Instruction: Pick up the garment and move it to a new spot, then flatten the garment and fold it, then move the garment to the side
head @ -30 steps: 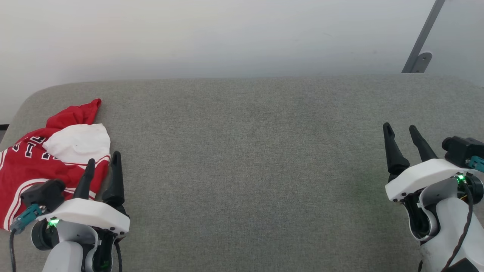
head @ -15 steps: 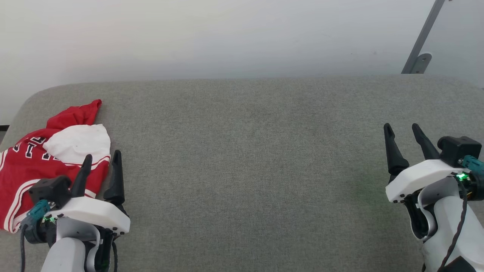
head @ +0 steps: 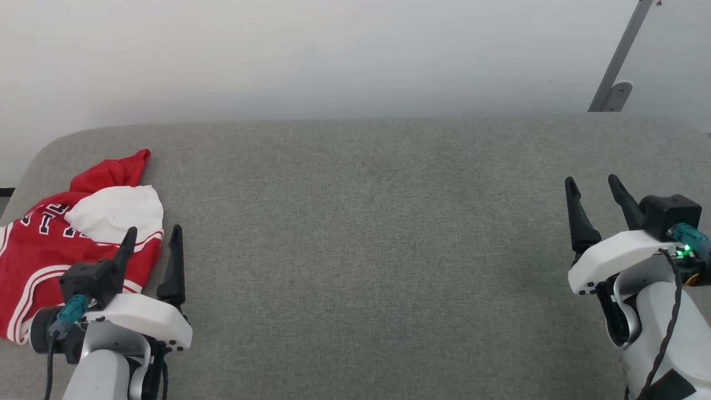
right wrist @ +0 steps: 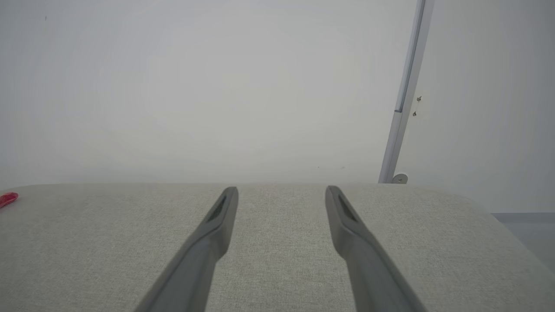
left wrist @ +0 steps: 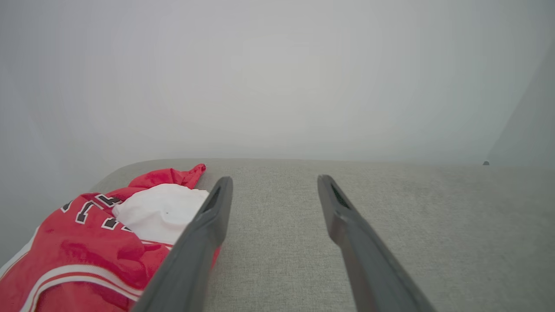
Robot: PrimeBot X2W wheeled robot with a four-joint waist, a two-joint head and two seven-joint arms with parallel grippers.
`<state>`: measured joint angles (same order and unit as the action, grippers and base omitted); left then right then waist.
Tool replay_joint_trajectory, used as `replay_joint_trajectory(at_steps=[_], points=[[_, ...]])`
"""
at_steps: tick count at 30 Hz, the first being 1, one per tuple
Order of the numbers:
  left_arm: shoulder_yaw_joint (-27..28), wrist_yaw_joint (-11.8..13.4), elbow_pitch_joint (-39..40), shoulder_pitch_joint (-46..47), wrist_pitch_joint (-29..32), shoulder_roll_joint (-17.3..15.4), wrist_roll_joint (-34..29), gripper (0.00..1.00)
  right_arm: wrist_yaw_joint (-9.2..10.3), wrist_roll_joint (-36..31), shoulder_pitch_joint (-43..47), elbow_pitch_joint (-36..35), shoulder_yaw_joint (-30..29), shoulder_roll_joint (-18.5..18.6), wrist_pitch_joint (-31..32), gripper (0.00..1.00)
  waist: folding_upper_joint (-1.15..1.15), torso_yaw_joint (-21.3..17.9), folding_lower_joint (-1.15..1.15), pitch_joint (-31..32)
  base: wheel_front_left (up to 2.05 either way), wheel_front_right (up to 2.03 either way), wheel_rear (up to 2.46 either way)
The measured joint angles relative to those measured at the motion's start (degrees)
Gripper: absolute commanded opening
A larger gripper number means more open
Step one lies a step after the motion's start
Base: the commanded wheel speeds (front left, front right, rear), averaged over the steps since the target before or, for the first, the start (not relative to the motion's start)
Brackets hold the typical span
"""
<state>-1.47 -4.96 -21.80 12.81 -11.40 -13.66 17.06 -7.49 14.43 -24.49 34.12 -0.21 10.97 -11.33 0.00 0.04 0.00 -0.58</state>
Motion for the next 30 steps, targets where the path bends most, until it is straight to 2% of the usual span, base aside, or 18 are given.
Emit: replay_joint_trajectory(at_steps=[19,30], points=[[0.1,-0.7,-2.0,1.1,-2.3,-0.6,-7.0,1.00,-0.01,-5.5,-0.9,2.1,-0.4,1.2,-2.2,1.00,0.00,-0.1,0.00,0.4,0.00,0.00,0.00],[1.4,-2.1,-4.8,2.1,-3.3,0.1,-7.1,1.00,-0.01,-1.9,-2.0,3.7,0.4,1.1,-3.3,1.00,0.00,0.2,0.00,0.5,0.00,0.00,0.00]])
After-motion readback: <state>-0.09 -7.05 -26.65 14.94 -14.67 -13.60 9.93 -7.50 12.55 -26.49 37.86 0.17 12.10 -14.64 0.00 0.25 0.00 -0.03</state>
